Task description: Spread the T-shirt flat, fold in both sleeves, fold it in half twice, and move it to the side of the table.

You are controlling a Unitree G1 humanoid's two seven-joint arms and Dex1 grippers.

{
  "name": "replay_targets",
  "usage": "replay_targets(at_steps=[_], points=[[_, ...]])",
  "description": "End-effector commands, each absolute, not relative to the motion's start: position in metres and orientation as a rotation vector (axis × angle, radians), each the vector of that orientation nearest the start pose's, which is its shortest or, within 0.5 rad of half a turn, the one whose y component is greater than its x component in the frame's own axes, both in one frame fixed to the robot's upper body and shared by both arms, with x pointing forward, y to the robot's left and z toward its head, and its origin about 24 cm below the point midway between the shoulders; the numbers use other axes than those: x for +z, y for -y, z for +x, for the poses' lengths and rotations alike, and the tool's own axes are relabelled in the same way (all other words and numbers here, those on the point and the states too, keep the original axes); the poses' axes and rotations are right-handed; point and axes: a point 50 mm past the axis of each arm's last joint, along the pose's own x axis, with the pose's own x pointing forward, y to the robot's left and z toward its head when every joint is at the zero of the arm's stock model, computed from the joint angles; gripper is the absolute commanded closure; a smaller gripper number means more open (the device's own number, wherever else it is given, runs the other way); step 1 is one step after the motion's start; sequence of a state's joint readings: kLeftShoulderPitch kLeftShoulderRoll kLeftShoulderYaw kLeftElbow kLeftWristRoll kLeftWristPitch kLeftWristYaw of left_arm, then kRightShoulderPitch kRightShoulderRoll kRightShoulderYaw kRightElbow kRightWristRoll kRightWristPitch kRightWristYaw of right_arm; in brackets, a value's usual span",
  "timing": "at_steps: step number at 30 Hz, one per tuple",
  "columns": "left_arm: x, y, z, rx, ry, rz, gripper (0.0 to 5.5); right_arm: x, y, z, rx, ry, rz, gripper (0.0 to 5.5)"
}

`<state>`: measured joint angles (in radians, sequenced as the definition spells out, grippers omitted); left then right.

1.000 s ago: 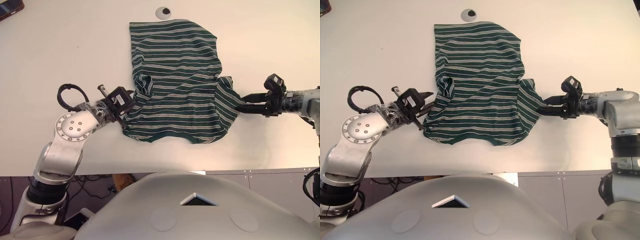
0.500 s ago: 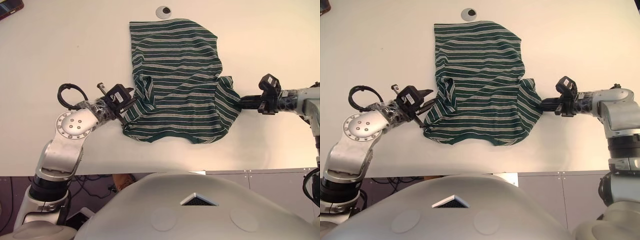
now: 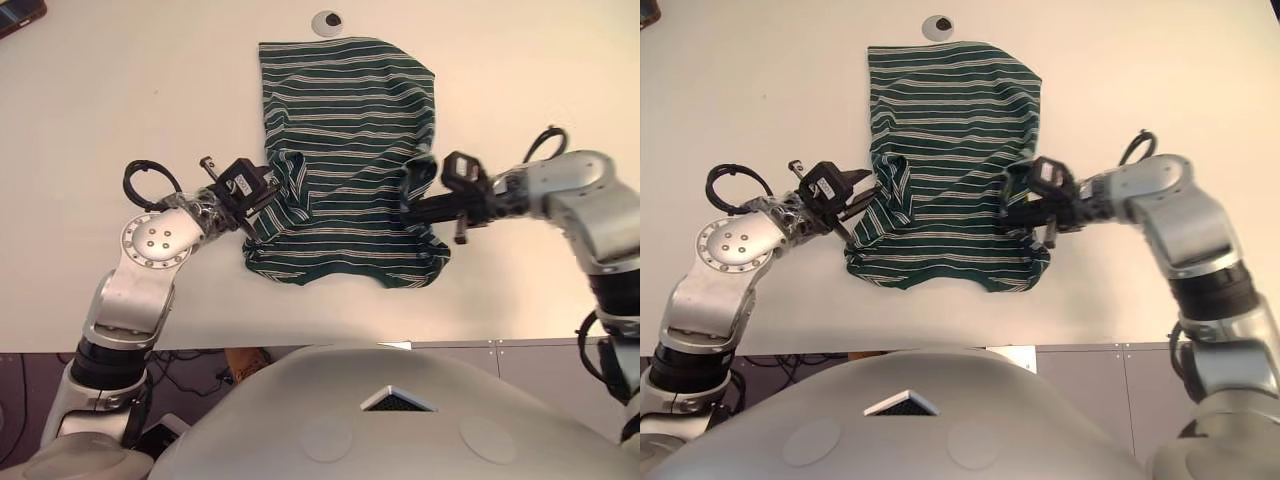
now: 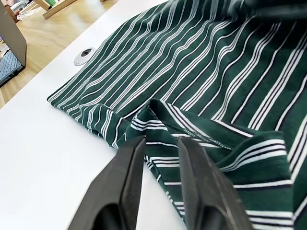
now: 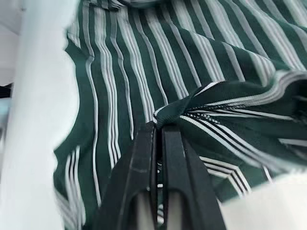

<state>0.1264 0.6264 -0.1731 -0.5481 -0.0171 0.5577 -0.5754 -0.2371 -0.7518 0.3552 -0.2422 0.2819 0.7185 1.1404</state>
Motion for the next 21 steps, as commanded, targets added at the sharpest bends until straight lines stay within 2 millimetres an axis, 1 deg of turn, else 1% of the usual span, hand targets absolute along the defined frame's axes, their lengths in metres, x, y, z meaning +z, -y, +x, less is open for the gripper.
replay_targets(at_steps=[1, 4, 6, 7, 8, 12, 14, 15, 17, 18, 19, 21], points=[[0.076, -0.174, 0.205, -0.719, -0.361, 0.555, 4.34, 0.054, 0.153, 0.224, 1.301, -0.759, -0.335, 4.88], [0.075, -0.176, 0.204, -0.718, -0.366, 0.566, 4.34, 0.055, 0.153, 0.223, 1.301, -0.754, -0.347, 4.33], [0.074, -0.179, 0.203, -0.716, -0.376, 0.574, 4.34, 0.062, 0.156, 0.222, 1.323, -0.740, -0.352, 3.97], [0.073, -0.180, 0.202, -0.716, -0.381, 0.578, 4.34, 0.069, 0.157, 0.222, 1.345, -0.718, -0.331, 3.78], [0.072, -0.182, 0.201, -0.715, -0.384, 0.580, 4.34, 0.076, 0.158, 0.222, 1.363, -0.697, -0.308, 3.78], [0.069, -0.187, 0.199, -0.716, -0.397, 0.593, 4.34, 0.109, 0.167, 0.241, 1.327, -0.583, -0.172, 3.78], [0.068, -0.191, 0.195, -0.731, -0.391, 0.620, 4.34, 0.124, 0.173, 0.257, 1.234, -0.397, -0.256, 3.78], [0.067, -0.194, 0.195, -0.741, -0.384, 0.647, 4.34, 0.126, 0.177, 0.262, 1.180, -0.345, -0.322, 3.78], [0.072, -0.207, 0.196, -0.755, -0.358, 0.718, 4.34, 0.121, 0.188, 0.262, 1.167, -0.269, -0.528, 3.78], [0.076, -0.213, 0.199, -0.760, -0.338, 0.748, 4.15, 0.115, 0.193, 0.259, 1.198, -0.249, -0.628, 3.74], [0.080, -0.219, 0.204, -0.767, -0.314, 0.781, 4.09, 0.110, 0.197, 0.254, 1.239, -0.215, -0.741, 3.74], [0.082, -0.227, 0.209, -0.813, -0.291, 0.862, 3.79, 0.098, 0.206, 0.247, 1.297, -0.119, -0.984, 3.74]])
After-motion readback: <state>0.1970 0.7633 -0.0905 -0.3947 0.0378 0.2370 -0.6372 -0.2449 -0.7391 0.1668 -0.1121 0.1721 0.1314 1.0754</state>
